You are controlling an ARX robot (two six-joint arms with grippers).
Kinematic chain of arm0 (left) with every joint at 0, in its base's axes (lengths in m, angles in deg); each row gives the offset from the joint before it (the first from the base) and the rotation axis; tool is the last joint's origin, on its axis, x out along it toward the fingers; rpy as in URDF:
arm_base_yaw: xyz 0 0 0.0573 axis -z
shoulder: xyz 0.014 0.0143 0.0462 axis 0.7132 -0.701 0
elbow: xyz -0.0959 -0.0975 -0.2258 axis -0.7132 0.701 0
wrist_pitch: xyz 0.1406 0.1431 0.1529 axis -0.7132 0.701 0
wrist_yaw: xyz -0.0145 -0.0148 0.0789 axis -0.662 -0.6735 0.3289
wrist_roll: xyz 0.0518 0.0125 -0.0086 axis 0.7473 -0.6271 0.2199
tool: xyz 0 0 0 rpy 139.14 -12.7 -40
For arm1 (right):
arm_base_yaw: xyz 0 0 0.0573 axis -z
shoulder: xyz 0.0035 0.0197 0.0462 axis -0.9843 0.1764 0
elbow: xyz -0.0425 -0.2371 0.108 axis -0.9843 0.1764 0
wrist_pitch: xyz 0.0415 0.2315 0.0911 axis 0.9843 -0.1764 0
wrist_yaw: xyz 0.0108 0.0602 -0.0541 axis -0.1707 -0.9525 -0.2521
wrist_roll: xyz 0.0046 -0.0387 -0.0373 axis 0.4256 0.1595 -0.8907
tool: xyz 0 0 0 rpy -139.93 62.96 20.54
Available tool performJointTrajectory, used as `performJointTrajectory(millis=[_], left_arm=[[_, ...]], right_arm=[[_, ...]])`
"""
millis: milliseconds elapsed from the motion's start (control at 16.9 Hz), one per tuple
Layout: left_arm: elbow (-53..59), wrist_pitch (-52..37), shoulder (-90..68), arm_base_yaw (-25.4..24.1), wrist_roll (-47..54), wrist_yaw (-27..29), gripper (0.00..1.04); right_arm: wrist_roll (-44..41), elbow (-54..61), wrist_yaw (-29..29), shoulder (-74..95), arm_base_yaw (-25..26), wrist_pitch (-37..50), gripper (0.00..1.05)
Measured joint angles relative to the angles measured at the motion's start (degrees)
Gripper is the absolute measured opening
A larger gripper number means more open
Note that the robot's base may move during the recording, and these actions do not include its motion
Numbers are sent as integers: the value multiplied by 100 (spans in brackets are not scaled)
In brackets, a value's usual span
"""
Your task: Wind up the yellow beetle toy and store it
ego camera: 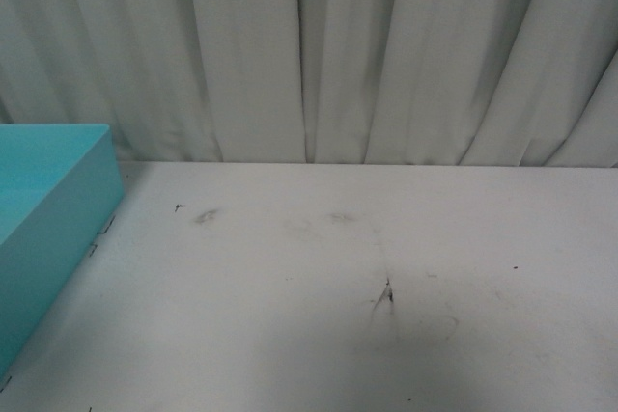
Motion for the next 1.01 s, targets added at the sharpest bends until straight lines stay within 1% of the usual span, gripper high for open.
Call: performJointTrajectory(millis=[297, 356, 415, 474, 534, 652, 712, 771, 1008], left_arm=[[0, 483, 455, 0, 0, 0, 2], [-17, 872, 732, 0, 0, 2, 2], [-4, 1569, 1263, 0, -2, -7, 2], [-20, 1416, 1451, 0, 0, -2, 2], [-2, 1545, 1449, 4, 0, 0, 2], [-4, 1512, 1449, 4, 0, 0, 2], [-4, 1517, 1449, 4, -7, 0, 8], [-4, 1519, 1449, 4, -7, 0, 19], [-4, 1519, 1449, 4, -7, 0, 68]], right_arm=[[0, 0, 2, 0, 0, 0, 98], [0, 0, 0, 0, 0, 0, 98], [0, 0, 2, 0, 0, 0, 98], [0, 0, 2, 0, 0, 0, 98], [0, 0, 2, 0, 0, 4, 98], [0, 0, 2, 0, 0, 0, 98], [0, 0, 2, 0, 0, 2, 98], [0, 0, 2, 0, 0, 2, 98], [0, 0, 2, 0, 0, 2, 98]])
